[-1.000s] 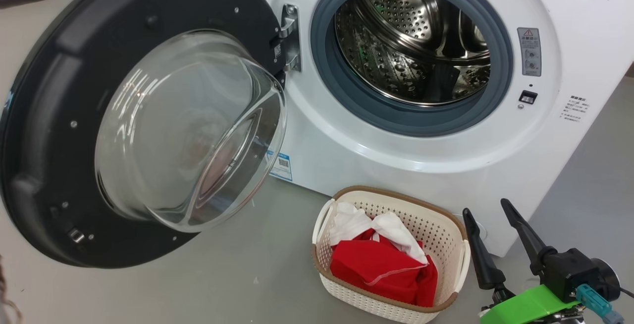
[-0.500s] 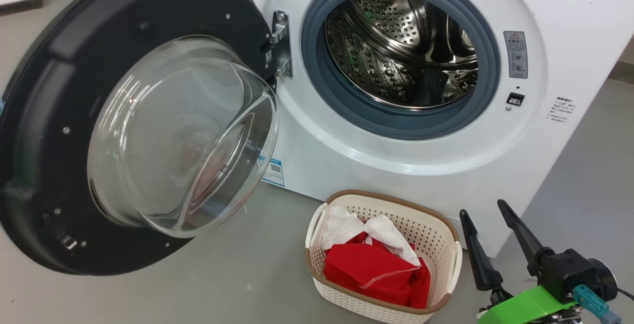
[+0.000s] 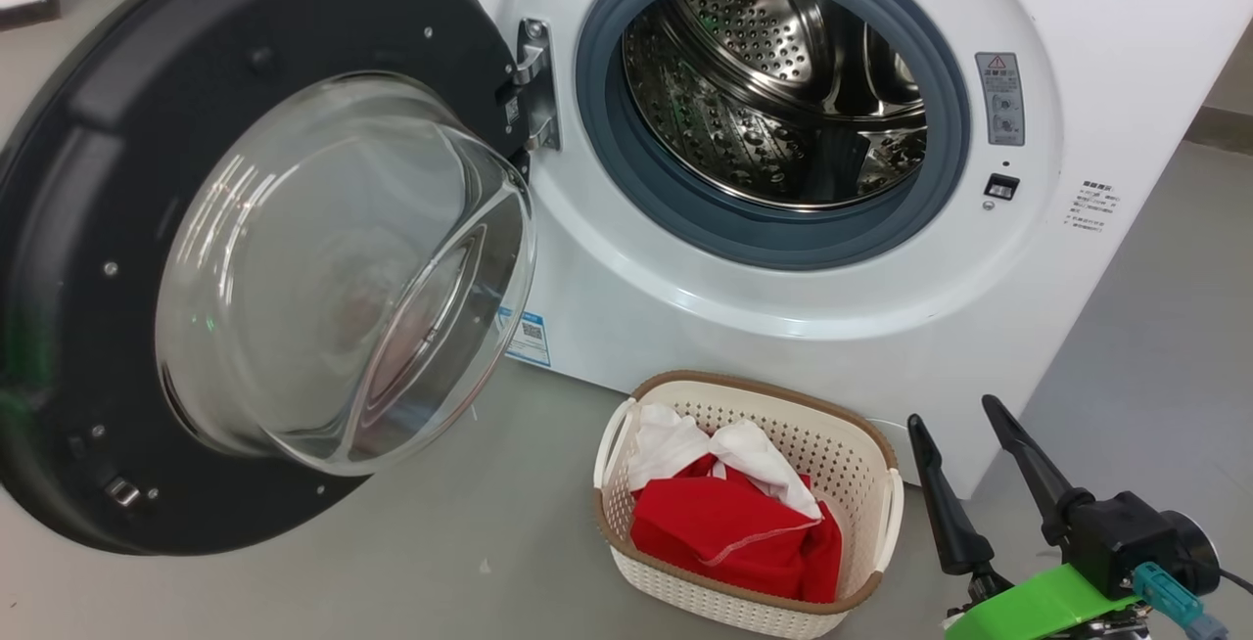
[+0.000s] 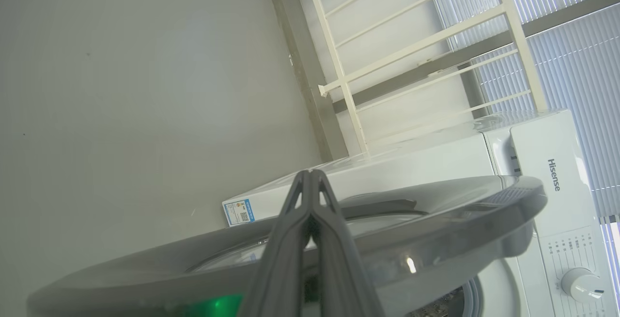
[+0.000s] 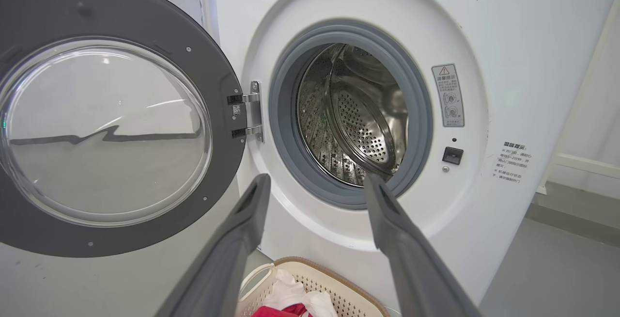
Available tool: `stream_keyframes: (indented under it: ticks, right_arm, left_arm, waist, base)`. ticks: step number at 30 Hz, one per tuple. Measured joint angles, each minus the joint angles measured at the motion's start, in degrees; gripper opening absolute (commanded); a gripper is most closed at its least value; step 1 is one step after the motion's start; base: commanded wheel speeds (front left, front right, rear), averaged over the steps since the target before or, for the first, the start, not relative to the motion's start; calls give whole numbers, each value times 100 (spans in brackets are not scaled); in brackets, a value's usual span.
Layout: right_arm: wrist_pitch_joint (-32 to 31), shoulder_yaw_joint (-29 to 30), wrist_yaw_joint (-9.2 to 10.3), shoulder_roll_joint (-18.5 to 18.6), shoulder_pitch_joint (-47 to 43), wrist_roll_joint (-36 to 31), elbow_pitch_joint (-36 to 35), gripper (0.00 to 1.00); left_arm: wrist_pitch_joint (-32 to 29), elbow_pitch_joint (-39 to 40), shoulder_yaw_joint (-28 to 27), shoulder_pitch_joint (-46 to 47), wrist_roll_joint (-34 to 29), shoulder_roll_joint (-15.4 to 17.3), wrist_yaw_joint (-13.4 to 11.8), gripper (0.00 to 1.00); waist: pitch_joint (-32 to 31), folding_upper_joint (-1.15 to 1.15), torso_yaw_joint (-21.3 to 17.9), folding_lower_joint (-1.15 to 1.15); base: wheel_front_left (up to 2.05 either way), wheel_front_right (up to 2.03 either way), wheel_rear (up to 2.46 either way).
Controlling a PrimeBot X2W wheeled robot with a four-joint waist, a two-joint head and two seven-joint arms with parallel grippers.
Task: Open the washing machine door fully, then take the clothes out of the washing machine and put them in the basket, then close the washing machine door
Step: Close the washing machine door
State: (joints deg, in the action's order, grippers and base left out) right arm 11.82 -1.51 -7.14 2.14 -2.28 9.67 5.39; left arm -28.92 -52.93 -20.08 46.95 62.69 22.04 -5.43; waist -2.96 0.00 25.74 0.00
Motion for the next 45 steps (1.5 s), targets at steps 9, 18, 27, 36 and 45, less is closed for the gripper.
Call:
stream_keyframes:
  ticks: [9,18,27,36,45]
  right_arm:
    - [2,56,0,-1,-13,45,2,100]
    - [3,71,0,-1,-13,48,8,100]
    - [27,67,0,0,-13,53,9,100]
    - [36,71,0,0,-13,83,24,100]
    - [37,74,0,0,-13,83,38,100]
  left_arm:
    - [-309,132,-76,8,314,-179,187,0]
    - [-580,781,-70,-81,455,-580,192,0]
    - [-893,1986,-75,-737,639,-927,-70,0]
    - [-1280,3338,-3,-1426,768,-1345,-464,0]
    - [-1522,4386,283,-1929,787,-1638,-684,0]
  waist:
    - [47,0,120,0]
    - [75,0,269,0]
    - [109,0,280,0]
    - [122,0,251,0]
    - [133,0,222,0]
  base:
    - [0,0,0]
    - [0,0,0]
    - [0,0,0]
    - [0,0,0]
    - [0,0,0]
